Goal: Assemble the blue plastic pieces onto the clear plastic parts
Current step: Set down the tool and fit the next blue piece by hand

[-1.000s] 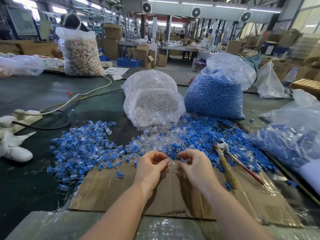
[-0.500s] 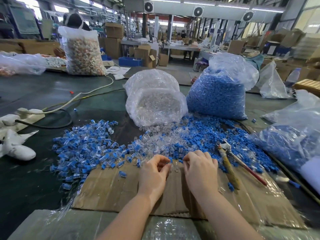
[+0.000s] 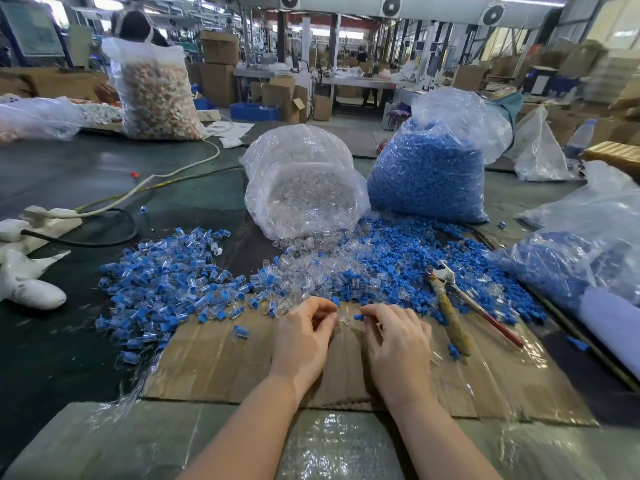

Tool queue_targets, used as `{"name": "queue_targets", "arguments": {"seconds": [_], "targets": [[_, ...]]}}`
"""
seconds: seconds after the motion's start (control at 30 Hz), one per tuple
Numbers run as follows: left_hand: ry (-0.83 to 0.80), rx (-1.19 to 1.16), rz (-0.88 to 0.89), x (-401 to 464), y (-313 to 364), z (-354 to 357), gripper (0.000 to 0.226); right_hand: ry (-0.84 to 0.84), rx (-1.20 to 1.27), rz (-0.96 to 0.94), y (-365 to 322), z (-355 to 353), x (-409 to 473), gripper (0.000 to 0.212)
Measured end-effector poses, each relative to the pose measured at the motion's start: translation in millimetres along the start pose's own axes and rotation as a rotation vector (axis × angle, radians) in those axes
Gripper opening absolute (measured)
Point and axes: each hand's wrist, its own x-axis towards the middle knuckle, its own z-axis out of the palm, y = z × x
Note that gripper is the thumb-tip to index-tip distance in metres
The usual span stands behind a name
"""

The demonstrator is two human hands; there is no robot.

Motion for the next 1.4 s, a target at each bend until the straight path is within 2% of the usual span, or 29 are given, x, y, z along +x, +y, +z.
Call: {"name": "queue_targets", "arguments": {"seconds": [0.17,0.47,0.77,1.0,1.4], "targets": [[-0.013,0.025,0.003,-0.3,-1.2,-0.1,0.015,-0.018,0.016,0.007,1.7,-0.9,-1.9,0.011],[-0.034,0.041,0.004,-1.4,-0.6,-0.8,0.011,-0.036,0.106,-0.022,2.6,-2.1,-3.2,0.0],[-0.051,0.02,0.003,-1.9,-0.8,-1.8,0.01,-0.095,0.062,-0.018,2.8,1.3,-2.7,0.011],[-0.105,0.05,0.044,-3.8,1.3,-2.4,0.014,-0.099,0.043,-0.034,1.1,1.0,-2.9,0.013],[-0.141,-0.009,0.011,-3.0,-0.5,-2.7,0.014,-0.091,0.037,-0.052,0.5,1.6,-4.4,0.009]]}}
